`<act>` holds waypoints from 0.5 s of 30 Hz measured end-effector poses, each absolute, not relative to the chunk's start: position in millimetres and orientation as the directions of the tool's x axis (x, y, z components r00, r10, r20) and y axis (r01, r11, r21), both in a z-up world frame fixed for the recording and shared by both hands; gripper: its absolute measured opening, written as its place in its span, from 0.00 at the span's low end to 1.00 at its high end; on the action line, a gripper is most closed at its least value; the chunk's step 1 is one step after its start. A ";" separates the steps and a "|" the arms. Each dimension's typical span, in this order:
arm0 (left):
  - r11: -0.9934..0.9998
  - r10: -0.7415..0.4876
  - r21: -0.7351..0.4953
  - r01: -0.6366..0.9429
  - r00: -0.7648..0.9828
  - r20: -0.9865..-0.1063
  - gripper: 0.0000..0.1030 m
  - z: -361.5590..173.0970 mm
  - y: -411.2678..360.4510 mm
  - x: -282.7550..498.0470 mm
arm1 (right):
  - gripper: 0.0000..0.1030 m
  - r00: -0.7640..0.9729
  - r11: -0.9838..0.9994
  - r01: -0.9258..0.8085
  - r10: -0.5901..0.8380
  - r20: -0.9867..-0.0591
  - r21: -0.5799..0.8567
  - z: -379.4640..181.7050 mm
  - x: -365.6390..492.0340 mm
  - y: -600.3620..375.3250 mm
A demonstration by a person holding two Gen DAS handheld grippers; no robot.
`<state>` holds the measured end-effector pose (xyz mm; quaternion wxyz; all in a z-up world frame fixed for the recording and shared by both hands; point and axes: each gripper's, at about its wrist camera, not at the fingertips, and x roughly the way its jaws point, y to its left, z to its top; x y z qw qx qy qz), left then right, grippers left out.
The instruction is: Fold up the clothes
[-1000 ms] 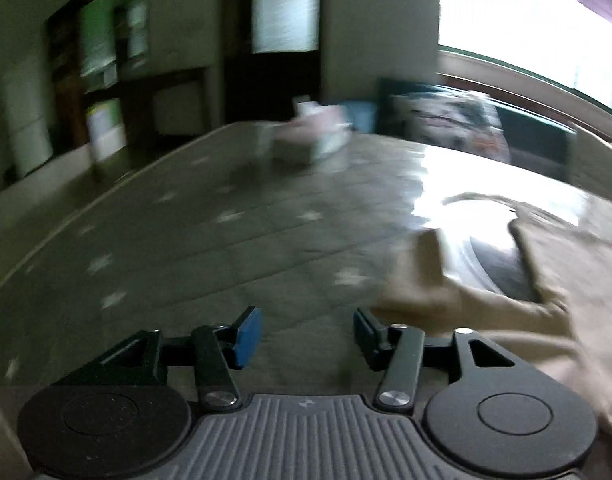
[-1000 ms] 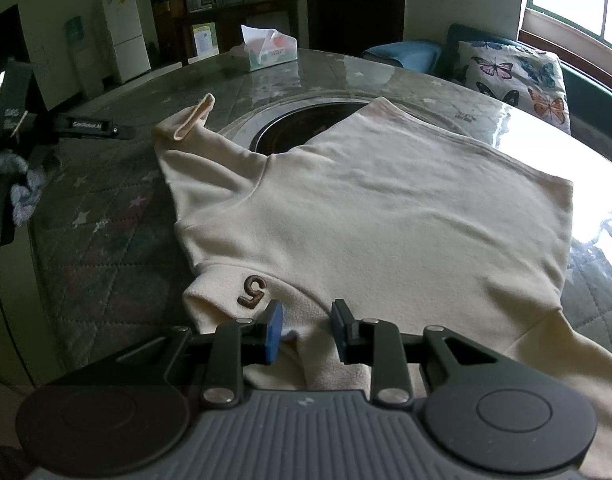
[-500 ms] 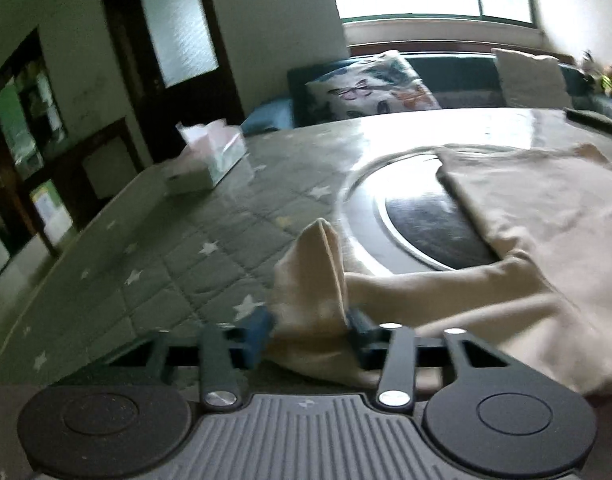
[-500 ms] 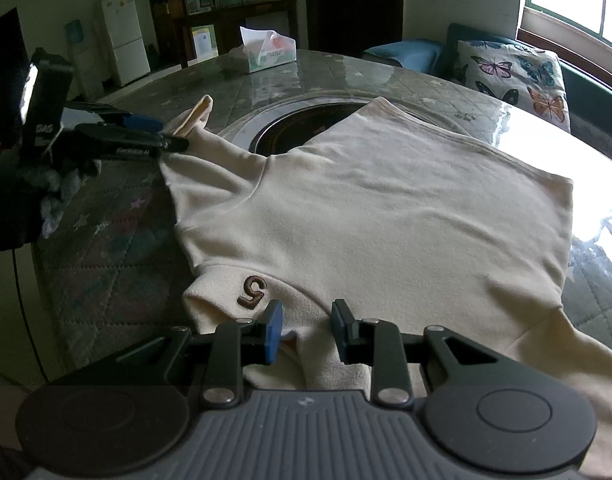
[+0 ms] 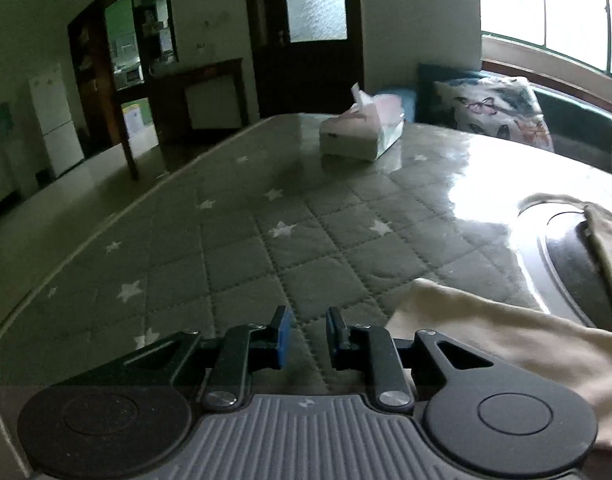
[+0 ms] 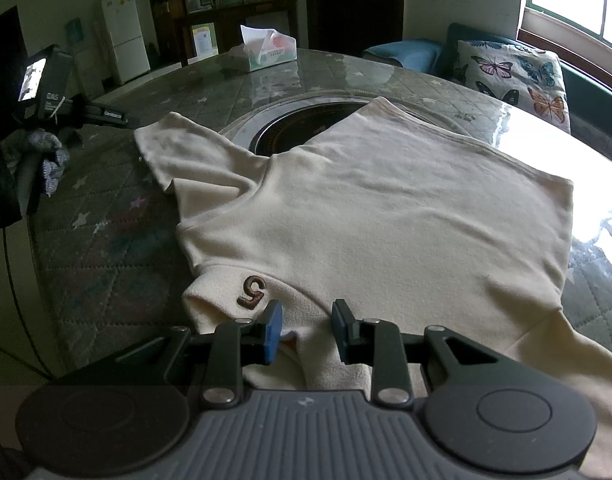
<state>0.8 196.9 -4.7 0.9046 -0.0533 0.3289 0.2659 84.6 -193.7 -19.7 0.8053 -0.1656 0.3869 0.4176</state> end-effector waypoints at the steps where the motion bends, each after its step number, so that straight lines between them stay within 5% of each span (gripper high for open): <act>1: 0.860 0.436 0.078 -0.503 0.648 -0.624 0.21 -4.5 195.1 1.7 | 0.27 0.352 0.597 -0.800 0.544 -0.761 0.056 -19.8 84.8 -193.4; 3: 0.875 0.416 0.078 -0.477 0.661 -0.625 0.21 -4.0 191.5 3.5 | 0.28 0.354 0.597 -0.801 0.543 -0.761 0.053 -20.3 84.7 -192.7; 7: 0.902 0.376 0.078 -0.424 0.683 -0.626 0.38 -3.0 184.3 7.1 | 0.35 0.363 0.601 -0.798 0.536 -0.763 0.042 -20.5 84.6 -190.4; 11: 0.919 0.352 0.096 -0.382 0.689 -0.633 0.37 -8.4 182.3 19.4 | 0.39 0.364 0.613 -0.788 0.534 -0.763 0.053 -21.8 88.6 -193.1; 13: 0.923 0.351 0.110 -0.369 0.691 -0.632 0.12 -10.8 182.0 24.8 | 0.39 0.364 0.611 -0.790 0.535 -0.762 0.052 -21.9 88.7 -193.3; 15: 0.913 0.383 0.143 -0.382 0.685 -0.619 0.07 -11.4 184.0 28.4 | 0.39 0.365 0.610 -0.791 0.533 -0.763 0.047 -21.8 88.5 -192.7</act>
